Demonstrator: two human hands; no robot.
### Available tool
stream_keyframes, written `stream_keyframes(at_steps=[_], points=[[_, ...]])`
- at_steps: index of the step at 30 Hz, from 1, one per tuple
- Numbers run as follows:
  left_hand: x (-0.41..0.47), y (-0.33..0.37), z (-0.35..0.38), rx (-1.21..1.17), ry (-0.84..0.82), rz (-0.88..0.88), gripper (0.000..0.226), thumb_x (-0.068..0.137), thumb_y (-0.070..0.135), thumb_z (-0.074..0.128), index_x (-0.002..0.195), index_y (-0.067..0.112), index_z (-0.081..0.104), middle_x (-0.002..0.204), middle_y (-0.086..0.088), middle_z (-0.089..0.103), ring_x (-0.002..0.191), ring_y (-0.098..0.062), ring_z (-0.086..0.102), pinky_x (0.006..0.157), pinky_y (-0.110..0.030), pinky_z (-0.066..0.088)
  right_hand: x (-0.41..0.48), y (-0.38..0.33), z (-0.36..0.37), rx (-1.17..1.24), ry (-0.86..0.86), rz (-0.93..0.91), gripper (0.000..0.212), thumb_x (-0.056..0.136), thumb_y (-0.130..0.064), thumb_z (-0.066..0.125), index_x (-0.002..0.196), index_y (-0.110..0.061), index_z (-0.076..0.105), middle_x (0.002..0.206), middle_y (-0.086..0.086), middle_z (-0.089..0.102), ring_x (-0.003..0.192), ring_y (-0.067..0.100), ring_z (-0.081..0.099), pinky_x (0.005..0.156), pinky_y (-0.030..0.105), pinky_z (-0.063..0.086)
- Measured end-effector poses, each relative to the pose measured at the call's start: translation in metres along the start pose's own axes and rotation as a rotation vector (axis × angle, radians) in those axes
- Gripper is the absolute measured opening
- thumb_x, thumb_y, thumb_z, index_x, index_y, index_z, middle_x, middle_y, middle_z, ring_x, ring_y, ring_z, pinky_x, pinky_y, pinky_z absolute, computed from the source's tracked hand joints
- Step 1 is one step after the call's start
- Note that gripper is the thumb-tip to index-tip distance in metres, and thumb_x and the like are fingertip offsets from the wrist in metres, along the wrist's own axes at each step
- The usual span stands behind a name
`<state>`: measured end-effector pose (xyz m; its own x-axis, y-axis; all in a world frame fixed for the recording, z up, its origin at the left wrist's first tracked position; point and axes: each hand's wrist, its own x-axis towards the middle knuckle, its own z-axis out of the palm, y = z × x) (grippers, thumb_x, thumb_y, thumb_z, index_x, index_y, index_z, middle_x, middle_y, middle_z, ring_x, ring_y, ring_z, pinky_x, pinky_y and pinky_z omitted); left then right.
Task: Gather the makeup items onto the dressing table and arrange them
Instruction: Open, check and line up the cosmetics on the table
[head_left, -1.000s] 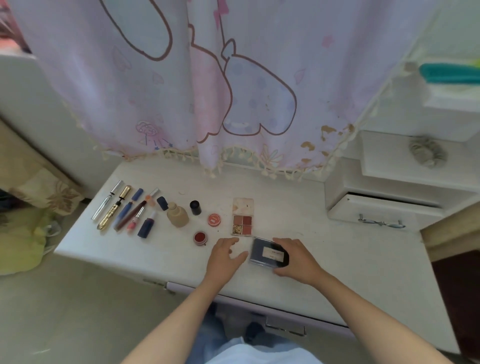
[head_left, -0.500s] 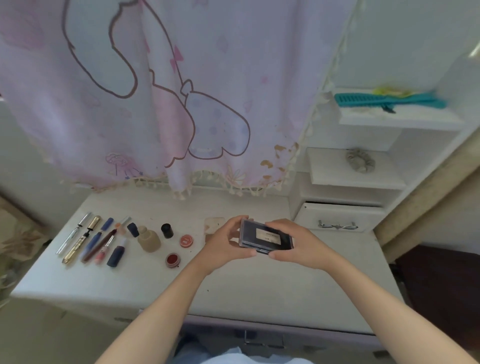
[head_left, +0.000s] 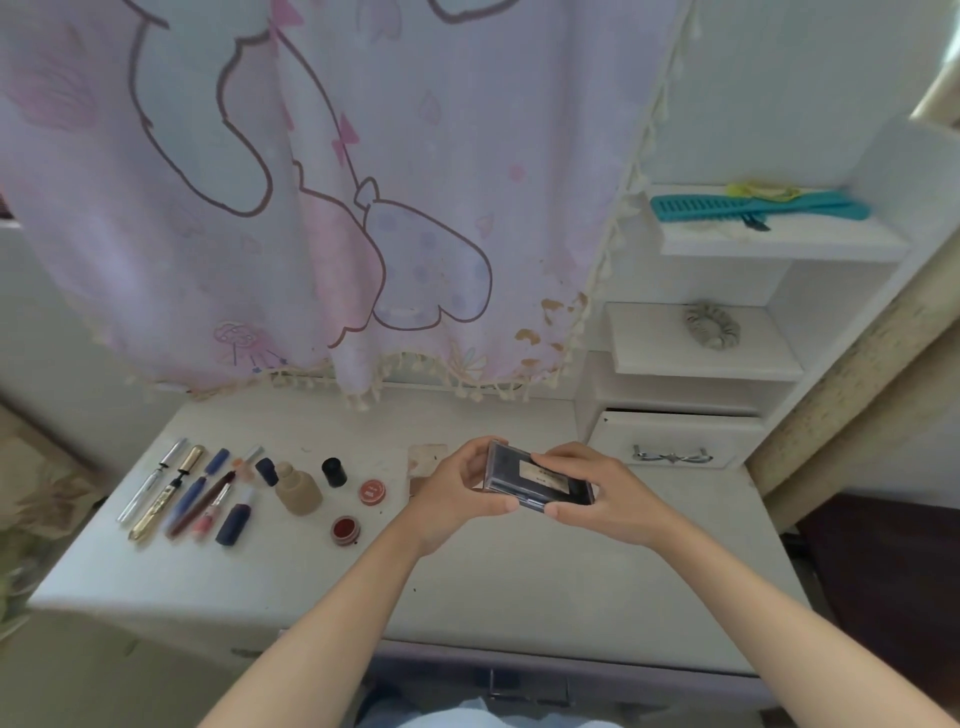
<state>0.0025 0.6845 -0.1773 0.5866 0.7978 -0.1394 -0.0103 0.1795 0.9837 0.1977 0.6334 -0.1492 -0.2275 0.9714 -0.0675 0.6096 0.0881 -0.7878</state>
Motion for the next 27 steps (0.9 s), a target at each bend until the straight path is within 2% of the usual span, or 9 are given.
stream_keyframes(at_steps=[4,7,12,16,19,21,24,26,27], points=[[0.0,-0.001,0.001,0.0,0.012,-0.01,0.064,0.051,0.014,0.078,0.108,0.026,0.051,0.112,0.007,0.062,0.099,-0.008,0.059,0.073,-0.015,0.051,0.001,0.002,0.0,0.031,-0.017,-0.002,0.072,0.059,-0.054,0.057,0.125,-0.023,0.055,0.108,-0.02,0.049,0.104,-0.001,0.051,0.087,0.0,0.034],[-0.001,-0.001,0.001,0.01,0.004,-0.007,0.059,0.063,-0.003,0.074,0.11,0.026,0.05,0.118,0.001,0.059,0.105,-0.01,0.056,0.074,-0.015,0.051,0.001,0.002,-0.002,0.072,-0.025,0.008,0.056,0.062,-0.054,0.056,0.116,-0.039,0.052,0.107,-0.016,0.052,0.095,-0.01,0.052,0.082,0.0,0.036],[0.0,0.001,0.001,0.005,0.005,-0.01,0.062,0.06,0.003,0.071,0.112,0.026,0.048,0.116,0.007,0.059,0.109,-0.011,0.054,0.076,-0.015,0.051,0.0,0.003,-0.002,0.103,-0.01,0.004,0.051,0.061,-0.049,0.061,0.11,-0.042,0.052,0.108,-0.013,0.055,0.095,-0.017,0.052,0.084,-0.001,0.037],[0.003,0.002,0.004,-0.014,0.012,-0.012,0.061,0.067,-0.006,0.071,0.113,0.026,0.048,0.116,0.006,0.058,0.114,-0.016,0.051,0.079,-0.015,0.051,-0.002,0.009,-0.004,0.137,0.011,0.044,0.041,0.071,-0.031,0.065,0.105,-0.048,0.05,0.11,-0.015,0.056,0.096,-0.017,0.053,0.086,0.0,0.038],[0.005,0.005,0.006,-0.032,0.029,-0.015,0.067,0.053,0.013,0.077,0.113,0.023,0.05,0.114,0.006,0.061,0.109,-0.014,0.054,0.091,-0.023,0.046,-0.002,0.013,-0.002,0.195,0.021,0.065,0.04,0.079,-0.019,0.065,0.104,-0.047,0.051,0.112,-0.02,0.056,0.102,-0.004,0.056,0.085,0.001,0.04],[0.007,0.006,0.008,-0.055,0.038,-0.014,0.068,0.047,0.021,0.076,0.111,0.022,0.053,0.109,0.007,0.063,0.101,-0.012,0.057,0.092,-0.026,0.044,-0.002,0.018,0.0,0.265,0.019,0.085,0.038,0.085,-0.013,0.061,0.108,-0.041,0.051,0.112,-0.018,0.058,0.102,0.004,0.057,0.08,0.004,0.044],[0.008,0.005,0.009,-0.111,0.035,-0.015,0.064,0.046,0.018,0.075,0.108,0.018,0.057,0.102,0.005,0.067,0.088,-0.018,0.059,0.087,-0.028,0.048,-0.004,0.022,-0.001,0.286,0.013,0.084,0.031,0.094,-0.011,0.048,0.112,-0.035,0.051,0.1,-0.029,0.061,0.08,-0.014,0.057,0.066,0.002,0.041],[0.009,0.005,0.006,-0.136,0.039,-0.03,0.064,0.048,0.015,0.075,0.11,0.016,0.057,0.099,0.002,0.068,0.086,-0.019,0.062,0.085,-0.028,0.05,-0.007,0.028,-0.003,0.304,0.062,0.096,0.035,0.096,-0.007,0.039,0.11,-0.038,0.049,0.101,-0.028,0.059,0.079,-0.023,0.056,0.07,-0.002,0.04],[0.009,0.005,0.004,-0.139,0.043,-0.042,0.063,0.051,0.012,0.075,0.111,0.015,0.056,0.094,0.003,0.07,0.082,-0.015,0.065,0.08,-0.025,0.052,-0.009,0.031,-0.004,0.316,0.086,0.115,0.035,0.097,-0.009,0.037,0.114,-0.036,0.048,0.102,-0.024,0.059,0.082,-0.021,0.058,0.074,-0.001,0.042]])
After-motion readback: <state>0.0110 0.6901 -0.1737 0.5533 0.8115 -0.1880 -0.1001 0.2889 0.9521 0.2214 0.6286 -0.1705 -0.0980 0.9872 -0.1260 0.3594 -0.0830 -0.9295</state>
